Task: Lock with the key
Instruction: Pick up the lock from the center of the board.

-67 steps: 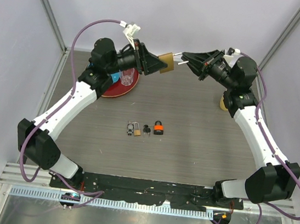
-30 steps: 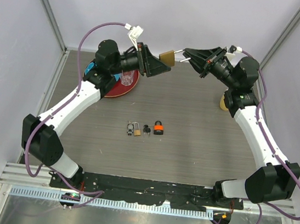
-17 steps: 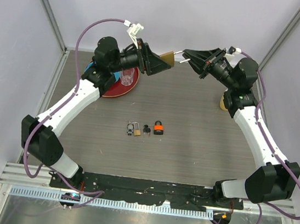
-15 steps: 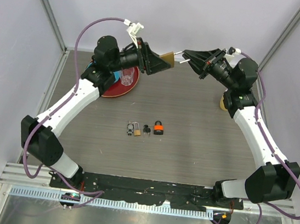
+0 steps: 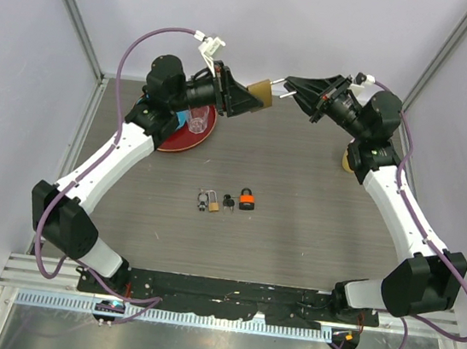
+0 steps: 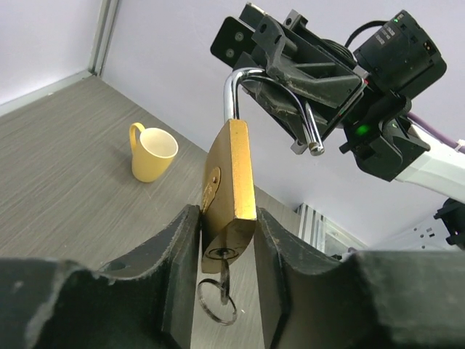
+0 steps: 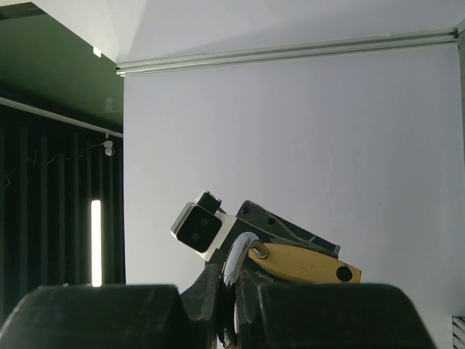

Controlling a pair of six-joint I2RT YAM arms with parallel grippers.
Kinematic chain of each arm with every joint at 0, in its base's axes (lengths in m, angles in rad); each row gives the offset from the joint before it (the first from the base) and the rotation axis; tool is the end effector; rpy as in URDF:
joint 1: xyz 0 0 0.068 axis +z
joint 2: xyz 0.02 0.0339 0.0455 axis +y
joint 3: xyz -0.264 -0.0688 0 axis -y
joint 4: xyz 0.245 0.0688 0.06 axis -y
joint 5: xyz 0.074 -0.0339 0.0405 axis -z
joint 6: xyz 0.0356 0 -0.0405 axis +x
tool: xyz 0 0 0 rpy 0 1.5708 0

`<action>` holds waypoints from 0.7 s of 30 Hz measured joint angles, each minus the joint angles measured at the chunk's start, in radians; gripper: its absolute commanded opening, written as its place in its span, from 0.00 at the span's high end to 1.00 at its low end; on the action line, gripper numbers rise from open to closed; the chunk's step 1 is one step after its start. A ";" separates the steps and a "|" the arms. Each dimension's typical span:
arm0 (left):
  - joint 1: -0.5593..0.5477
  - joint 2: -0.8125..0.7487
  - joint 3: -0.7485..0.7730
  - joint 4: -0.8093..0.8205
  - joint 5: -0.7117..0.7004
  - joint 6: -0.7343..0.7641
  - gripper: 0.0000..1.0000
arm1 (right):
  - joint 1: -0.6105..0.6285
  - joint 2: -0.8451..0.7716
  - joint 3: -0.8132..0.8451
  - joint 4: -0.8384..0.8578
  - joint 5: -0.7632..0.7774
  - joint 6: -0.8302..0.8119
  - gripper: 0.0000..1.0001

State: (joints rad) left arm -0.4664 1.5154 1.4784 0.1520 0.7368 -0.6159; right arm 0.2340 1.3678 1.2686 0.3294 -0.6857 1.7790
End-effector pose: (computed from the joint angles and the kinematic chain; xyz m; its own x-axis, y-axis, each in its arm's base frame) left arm 0.3038 -0.1797 0.4395 -0.4532 -0.2509 -0.8554 0.8177 0.2652 -0.5109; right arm 0.3016 0.0951 0.4307 -0.8082 0.5858 0.0599 -0.0561 -0.1778 0.9825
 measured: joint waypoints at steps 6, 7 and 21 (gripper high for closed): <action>0.000 -0.001 -0.007 0.016 0.009 -0.006 0.91 | 0.000 0.000 -0.003 0.014 0.001 0.005 0.98; 0.000 -0.002 -0.010 0.021 0.007 -0.008 0.94 | 0.000 0.000 -0.006 0.017 0.000 0.005 0.98; 0.032 -0.002 -0.027 0.030 0.034 -0.122 1.00 | 0.002 0.000 -0.063 0.075 0.000 0.006 0.93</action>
State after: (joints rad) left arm -0.4343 1.5135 1.4513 0.1818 0.7712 -0.7383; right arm 0.2359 1.3678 1.2060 0.4046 -0.6861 1.7855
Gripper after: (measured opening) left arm 0.251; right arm 0.149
